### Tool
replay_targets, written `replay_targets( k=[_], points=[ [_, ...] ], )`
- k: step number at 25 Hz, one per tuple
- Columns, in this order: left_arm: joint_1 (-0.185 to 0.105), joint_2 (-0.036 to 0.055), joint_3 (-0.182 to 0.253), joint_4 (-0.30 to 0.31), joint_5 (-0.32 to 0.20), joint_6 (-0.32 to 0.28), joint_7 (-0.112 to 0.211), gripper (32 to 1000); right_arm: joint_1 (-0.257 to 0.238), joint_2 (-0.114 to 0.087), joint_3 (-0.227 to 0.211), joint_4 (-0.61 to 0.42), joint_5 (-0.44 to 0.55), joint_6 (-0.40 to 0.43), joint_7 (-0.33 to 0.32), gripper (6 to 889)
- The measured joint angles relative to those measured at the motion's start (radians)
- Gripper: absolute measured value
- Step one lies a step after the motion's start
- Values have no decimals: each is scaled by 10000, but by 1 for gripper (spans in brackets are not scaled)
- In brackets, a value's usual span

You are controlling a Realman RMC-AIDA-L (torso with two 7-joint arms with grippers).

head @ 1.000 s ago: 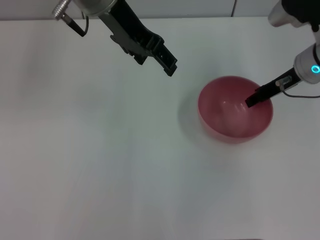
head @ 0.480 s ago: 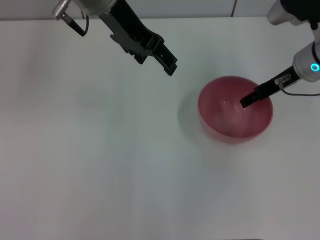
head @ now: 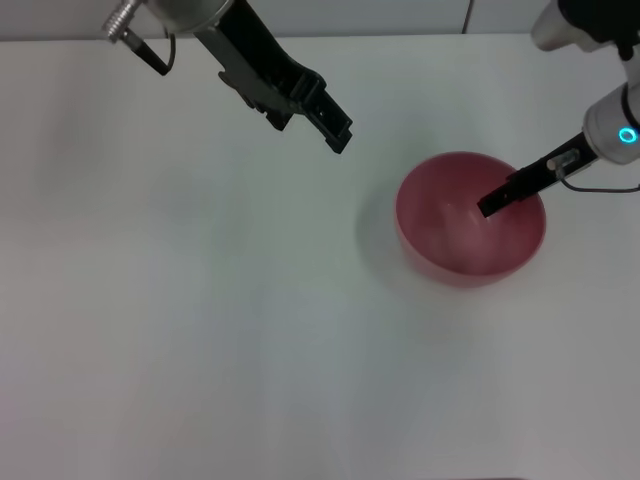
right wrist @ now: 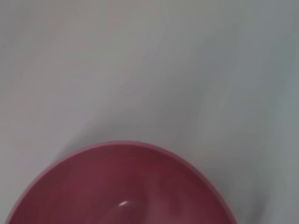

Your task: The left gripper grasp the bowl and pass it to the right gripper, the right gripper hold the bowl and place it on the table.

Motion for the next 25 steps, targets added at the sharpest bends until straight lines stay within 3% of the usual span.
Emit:
replay_targets(
  k=[18,25],
  points=[
    [310,27,-22,11,0,0,14,866,-75,20,82,-1240,0,1390,147,840],
    [533,45,-91,66,0,-4,40,866,-90,20,77,-1930,-64,2151,519,840]
  ],
)
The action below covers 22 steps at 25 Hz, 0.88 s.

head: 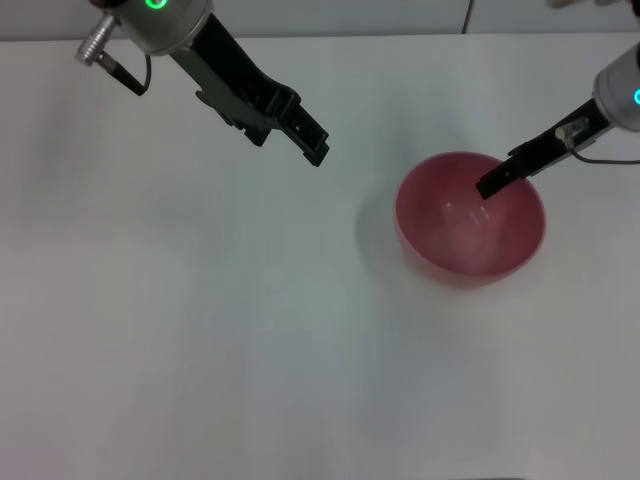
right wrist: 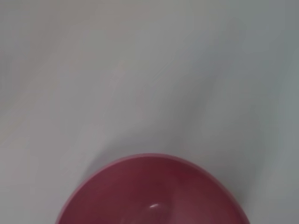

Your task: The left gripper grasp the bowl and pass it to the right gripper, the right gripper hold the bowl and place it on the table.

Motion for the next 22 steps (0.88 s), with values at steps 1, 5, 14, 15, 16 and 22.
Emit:
replay_targets(
  k=[1,5,14,15,16,22],
  points=[
    [28,1,-4,8,0,-8,0,866,-1,-1,-3,-77,-14,81,46,840],
    [109,1,-8,29,0,-54,1,866,-23,-3,-53,-523,-44,610,307,839],
    [567,-9,-16,34,-47,-60,11,866,-54,-87,-101,-2077,-58,2345,1019,838],
    [612,-7,-15,35,-58,-57,4,866,-37,-88,-102,-2351,-59,2598,1145,838],
    [656,-4,-8,36,-66,-52,-13,866,-8,-90,-94,-2644,-59,2862,1260,838],
    [749,-13,9,41,-76,-43,-52,866,425,-120,-127,-3223,-98,3699,1578,837]
  ],
)
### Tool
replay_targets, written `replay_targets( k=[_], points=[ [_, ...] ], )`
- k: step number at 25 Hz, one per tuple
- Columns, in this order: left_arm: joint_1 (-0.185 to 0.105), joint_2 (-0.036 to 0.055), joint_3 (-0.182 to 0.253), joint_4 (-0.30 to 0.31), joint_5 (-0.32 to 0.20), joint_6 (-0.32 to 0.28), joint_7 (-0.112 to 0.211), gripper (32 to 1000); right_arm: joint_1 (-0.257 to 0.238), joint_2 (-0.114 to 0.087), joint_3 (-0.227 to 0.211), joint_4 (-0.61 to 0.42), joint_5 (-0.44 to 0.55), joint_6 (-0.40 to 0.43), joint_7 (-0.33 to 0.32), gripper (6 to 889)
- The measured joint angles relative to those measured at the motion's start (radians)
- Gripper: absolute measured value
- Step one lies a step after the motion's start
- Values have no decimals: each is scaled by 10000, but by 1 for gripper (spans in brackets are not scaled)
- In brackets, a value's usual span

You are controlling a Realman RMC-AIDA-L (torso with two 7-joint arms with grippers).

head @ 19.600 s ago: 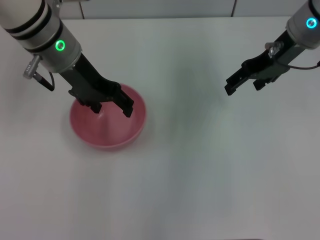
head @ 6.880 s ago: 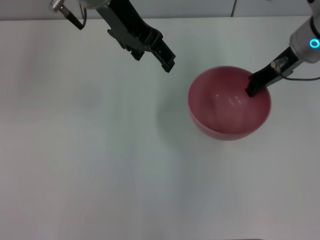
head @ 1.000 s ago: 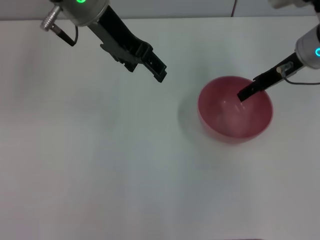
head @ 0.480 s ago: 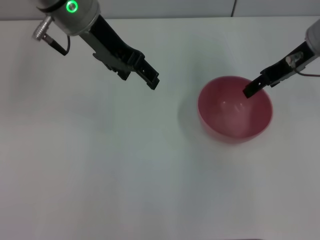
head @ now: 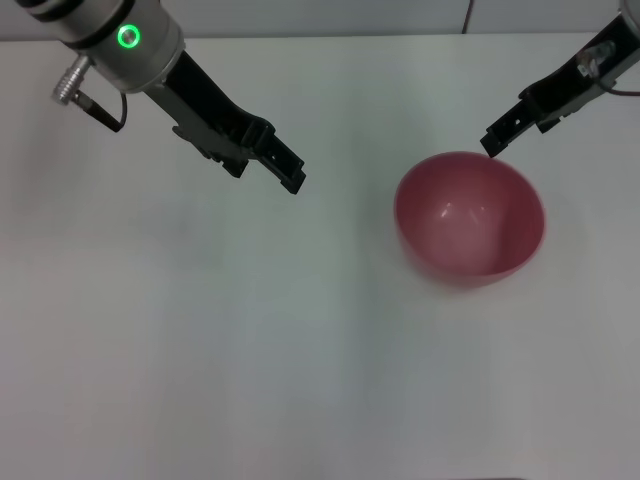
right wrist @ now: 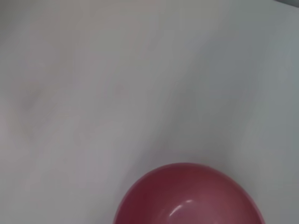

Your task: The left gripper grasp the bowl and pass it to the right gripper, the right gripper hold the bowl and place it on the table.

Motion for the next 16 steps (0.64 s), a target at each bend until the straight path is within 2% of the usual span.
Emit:
replay_targets(
  k=[7,16],
  points=[
    [97,-18,21,-19,-13,17,-6,866,338,89,-21,32,-238,165,5,836],
    [147,-17,-24,-15,-16,11,-8,866,431,90,-23,-16,-238,178,6,836]
  ],
)
